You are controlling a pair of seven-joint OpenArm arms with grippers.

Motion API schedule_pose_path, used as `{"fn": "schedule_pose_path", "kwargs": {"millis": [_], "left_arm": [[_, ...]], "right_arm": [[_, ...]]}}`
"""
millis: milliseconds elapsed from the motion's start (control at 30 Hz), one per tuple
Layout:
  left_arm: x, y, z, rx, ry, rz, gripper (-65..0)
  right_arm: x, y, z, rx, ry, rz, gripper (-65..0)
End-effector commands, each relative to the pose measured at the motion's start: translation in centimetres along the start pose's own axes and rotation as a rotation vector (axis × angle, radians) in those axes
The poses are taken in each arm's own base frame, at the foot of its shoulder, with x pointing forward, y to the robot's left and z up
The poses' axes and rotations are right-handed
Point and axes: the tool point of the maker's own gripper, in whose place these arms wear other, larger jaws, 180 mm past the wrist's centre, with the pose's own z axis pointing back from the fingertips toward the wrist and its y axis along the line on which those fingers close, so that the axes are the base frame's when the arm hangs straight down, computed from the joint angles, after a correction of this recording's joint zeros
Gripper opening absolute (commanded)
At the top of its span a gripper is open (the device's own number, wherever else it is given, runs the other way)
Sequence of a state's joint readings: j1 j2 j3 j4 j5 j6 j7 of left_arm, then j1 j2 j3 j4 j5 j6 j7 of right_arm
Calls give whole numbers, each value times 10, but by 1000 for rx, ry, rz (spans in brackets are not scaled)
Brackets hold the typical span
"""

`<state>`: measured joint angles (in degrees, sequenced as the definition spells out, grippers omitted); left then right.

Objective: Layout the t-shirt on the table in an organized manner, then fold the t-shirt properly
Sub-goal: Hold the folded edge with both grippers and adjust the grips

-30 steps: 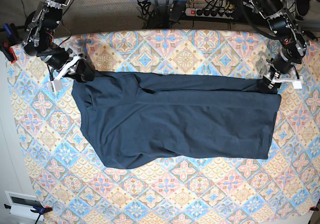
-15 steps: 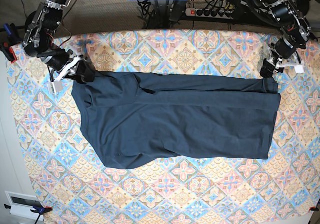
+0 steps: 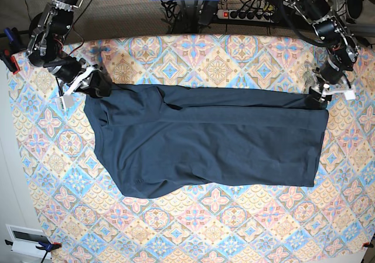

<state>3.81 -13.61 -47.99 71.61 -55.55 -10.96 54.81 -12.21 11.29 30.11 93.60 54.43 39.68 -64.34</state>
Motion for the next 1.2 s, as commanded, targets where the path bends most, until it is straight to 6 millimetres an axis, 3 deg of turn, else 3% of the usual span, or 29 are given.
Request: {"fn": "schedule_pose_path", "kwargs": {"millis": [0, 233, 533, 767, 867, 1167], "left_arm": [[21, 1, 7, 21, -39, -38, -394], [47, 7, 21, 40, -99, -38, -394], [28, 5, 25, 0, -39, -10, -394], [25, -13, 59, -54, -41, -87, -394], [17, -12, 55, -56, -35, -67, -394], [-7, 1, 13, -28, 18, 48, -394]], "right_arm": [[15, 3, 3, 12, -46, 23, -484], [6, 2, 3, 10, 5, 21, -484], [-22, 1, 10, 0, 59, -15, -484], [-21, 1, 10, 1, 56, -14, -484], [-21, 2, 10, 3, 56, -15, -484], [-23, 2, 11, 2, 61, -17, -484]]}}
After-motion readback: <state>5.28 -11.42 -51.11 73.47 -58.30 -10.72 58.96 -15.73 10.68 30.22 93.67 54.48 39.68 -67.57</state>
